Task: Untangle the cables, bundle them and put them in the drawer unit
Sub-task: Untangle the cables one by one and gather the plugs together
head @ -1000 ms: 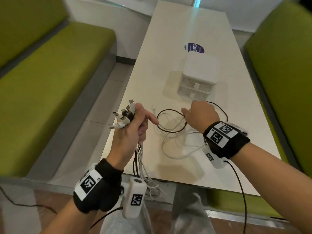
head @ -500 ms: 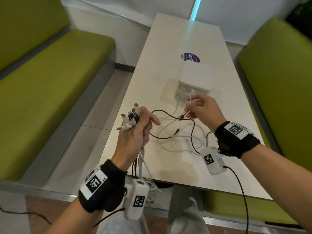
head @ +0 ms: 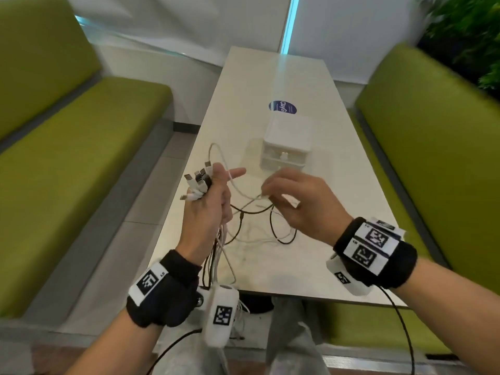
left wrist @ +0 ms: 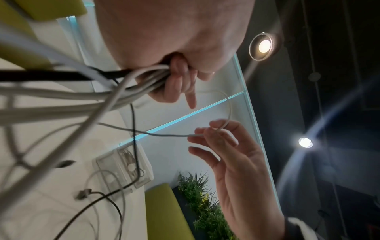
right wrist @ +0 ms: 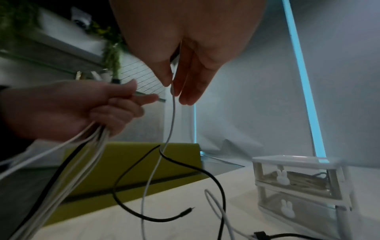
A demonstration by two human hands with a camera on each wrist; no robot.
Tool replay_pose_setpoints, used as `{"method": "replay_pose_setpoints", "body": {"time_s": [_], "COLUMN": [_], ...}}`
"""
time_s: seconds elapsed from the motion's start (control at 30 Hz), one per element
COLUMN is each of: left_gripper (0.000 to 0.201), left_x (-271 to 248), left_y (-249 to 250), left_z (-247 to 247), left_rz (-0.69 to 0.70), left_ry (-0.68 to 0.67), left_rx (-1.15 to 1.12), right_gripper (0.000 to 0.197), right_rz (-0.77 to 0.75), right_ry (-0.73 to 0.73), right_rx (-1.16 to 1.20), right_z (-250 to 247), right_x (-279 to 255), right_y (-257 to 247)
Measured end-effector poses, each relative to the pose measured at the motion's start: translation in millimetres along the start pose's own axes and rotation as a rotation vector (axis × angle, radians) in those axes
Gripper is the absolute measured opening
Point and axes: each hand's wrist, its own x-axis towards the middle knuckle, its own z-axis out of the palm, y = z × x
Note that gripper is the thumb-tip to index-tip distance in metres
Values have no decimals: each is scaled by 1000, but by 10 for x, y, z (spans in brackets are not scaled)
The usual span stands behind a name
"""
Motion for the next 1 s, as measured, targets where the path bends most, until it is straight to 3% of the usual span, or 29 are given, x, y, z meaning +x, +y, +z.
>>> {"method": "replay_pose_setpoints", "body": {"time_s": [0.17,0.27,0.47,0.67,0.8,1.0], "left_gripper": [53,40,42,47,49,59], "left_x": [14,13,-15,-53,-72,-73], "left_y": [43,47,69,126,172,216], "left_z": [64,80,143,152,169,131], "left_rz": [54,78,107,107,102,162], "left_ry": [5,32,119,249,292,242], "left_rx": [16,-2,-38,-6,-17,-14], "right_gripper": [22,17,21,31,32,31], "right_rz": [-48,17,116,362,511,565], "right_ry": [-297,-375,-486,-746,-803,-831], "right_rx": [-87,-172,-304,-438,-467,-531], "right_z": [51,50,-3,-103,-145,-134], "right_x": [-359,-453,-524,-482,-423,-404], "right_y": [36,105,220,263,286,304]}}
